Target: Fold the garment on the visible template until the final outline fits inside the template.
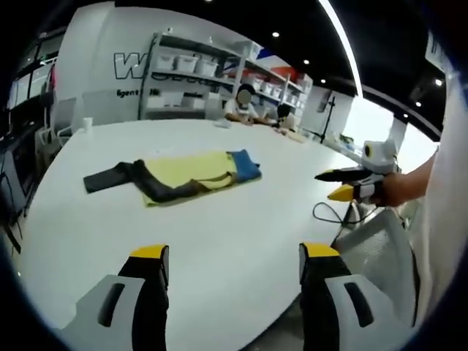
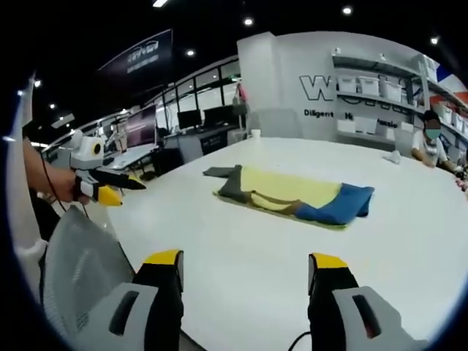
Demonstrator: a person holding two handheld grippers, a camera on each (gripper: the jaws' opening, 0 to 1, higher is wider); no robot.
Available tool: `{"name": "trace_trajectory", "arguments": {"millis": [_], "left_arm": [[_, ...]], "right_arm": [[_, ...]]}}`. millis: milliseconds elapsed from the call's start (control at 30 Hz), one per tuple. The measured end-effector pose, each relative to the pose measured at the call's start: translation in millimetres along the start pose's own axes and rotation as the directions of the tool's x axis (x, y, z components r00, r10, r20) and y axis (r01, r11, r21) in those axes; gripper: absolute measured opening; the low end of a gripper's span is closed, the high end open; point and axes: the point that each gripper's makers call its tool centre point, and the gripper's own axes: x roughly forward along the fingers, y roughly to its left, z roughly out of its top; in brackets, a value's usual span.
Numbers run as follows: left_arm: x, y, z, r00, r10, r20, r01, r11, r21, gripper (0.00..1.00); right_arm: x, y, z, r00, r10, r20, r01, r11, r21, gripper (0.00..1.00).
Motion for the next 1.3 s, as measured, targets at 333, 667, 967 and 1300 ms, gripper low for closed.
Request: {"name": "trace_trajectory", "arguments": {"millis": [333, 667, 967, 1300], "left_arm": [[38, 14.9, 20.4, 0.998, -0.061, -0.031, 0.064, 0.993, 0.102, 0.58], [76, 40.9, 43.3, 0.996, -0.083, -0.035, 0.086, 0.990, 0.109, 0.54], [107, 64.2, 57.0, 0.994, -0.093, -0.057, 0.101, 0.983, 0.153, 0.49], [149, 81.1, 59.7, 0.988, -0.115, -0.108, 0.132, 0.977, 0.169, 0.46]], "right_arm": [[16, -41, 6.5, 0.999, 0.024, -0.030, -0.025, 0.999, -0.043, 0.47], [43, -73, 14.7, 0.998, 0.044, -0.049, -0.048, 0.995, -0.088, 0.45], [72, -96, 18.8, 0.994, 0.069, -0.086, -0.080, 0.989, -0.124, 0.42], [102, -119, 19.3, 0.988, 0.087, -0.127, -0.106, 0.982, -0.154, 0.36]]}}
